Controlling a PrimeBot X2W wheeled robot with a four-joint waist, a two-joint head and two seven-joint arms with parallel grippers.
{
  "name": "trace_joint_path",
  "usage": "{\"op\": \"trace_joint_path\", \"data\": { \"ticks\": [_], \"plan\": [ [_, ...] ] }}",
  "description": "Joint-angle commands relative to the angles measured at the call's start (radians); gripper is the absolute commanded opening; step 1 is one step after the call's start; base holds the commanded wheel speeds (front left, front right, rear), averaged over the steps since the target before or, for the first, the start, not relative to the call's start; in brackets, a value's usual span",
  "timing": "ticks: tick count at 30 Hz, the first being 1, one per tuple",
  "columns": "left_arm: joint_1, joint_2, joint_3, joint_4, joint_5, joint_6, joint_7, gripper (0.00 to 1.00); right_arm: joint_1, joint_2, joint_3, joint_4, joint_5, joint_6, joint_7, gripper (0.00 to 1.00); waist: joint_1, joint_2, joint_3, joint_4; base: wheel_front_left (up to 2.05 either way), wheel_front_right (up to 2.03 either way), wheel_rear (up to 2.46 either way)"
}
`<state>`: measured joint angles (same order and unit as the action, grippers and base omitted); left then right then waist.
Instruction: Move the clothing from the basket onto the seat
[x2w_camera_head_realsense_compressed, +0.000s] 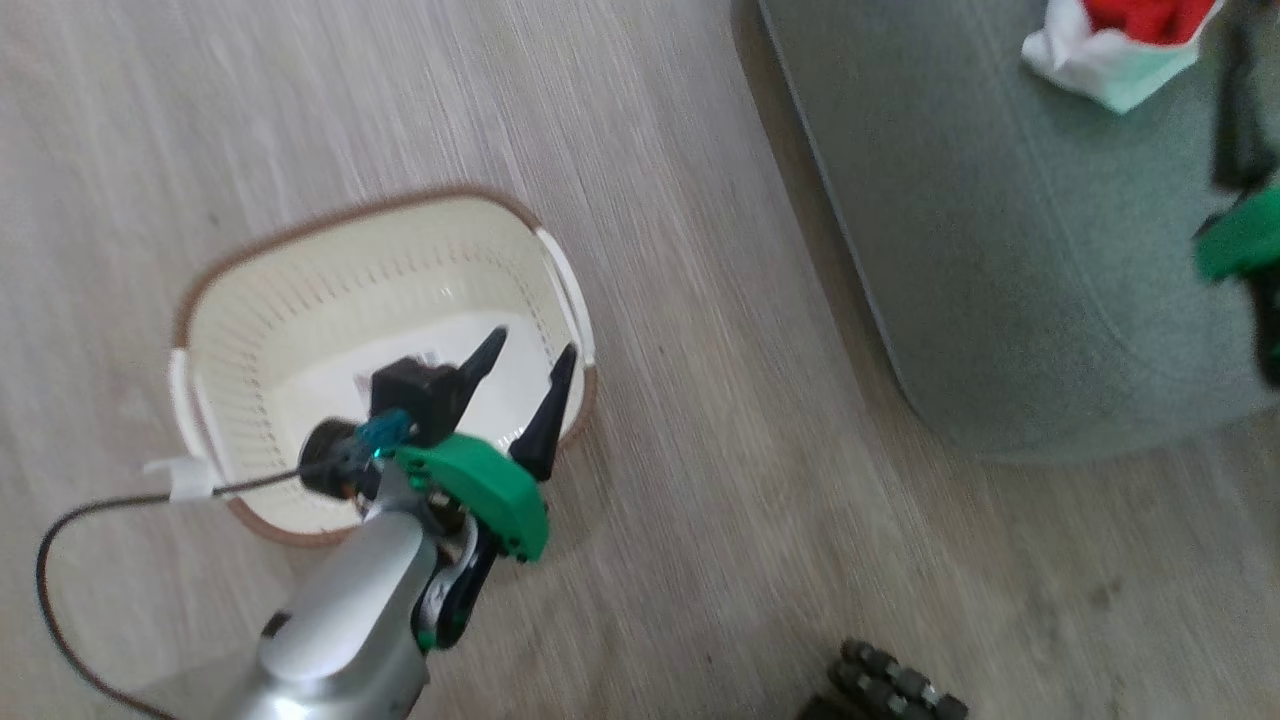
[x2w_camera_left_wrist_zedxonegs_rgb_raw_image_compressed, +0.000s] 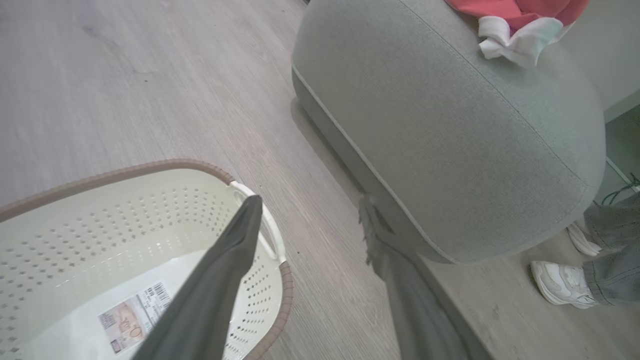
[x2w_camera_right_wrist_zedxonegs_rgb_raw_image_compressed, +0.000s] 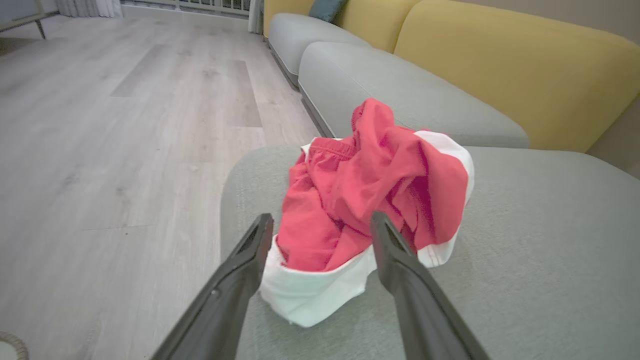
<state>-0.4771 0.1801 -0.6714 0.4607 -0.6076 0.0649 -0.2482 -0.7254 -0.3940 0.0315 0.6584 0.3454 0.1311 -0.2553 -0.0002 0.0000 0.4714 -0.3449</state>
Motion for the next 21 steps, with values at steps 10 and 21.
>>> {"op": "trace_joint_path", "data": {
  "ticks": [10,21],
  "plan": [
    [0.196,-0.021,0.316,-0.035,0.075,0.013,-0.013,1.0,0.368,0.092,0.03,-0.248,0.004,0.0,-0.006,1.0,0.0002,0.0,-0.279,0.199,0.0,0.0,0.0],
    [0.334,-0.086,0.542,-0.063,0.214,-0.033,-0.013,1.0,0.584,0.25,-0.033,-0.32,-0.194,0.0,-0.006,1.0,0.0002,0.0,-0.43,0.323,0.0,0.0,0.0]
  ]
}}
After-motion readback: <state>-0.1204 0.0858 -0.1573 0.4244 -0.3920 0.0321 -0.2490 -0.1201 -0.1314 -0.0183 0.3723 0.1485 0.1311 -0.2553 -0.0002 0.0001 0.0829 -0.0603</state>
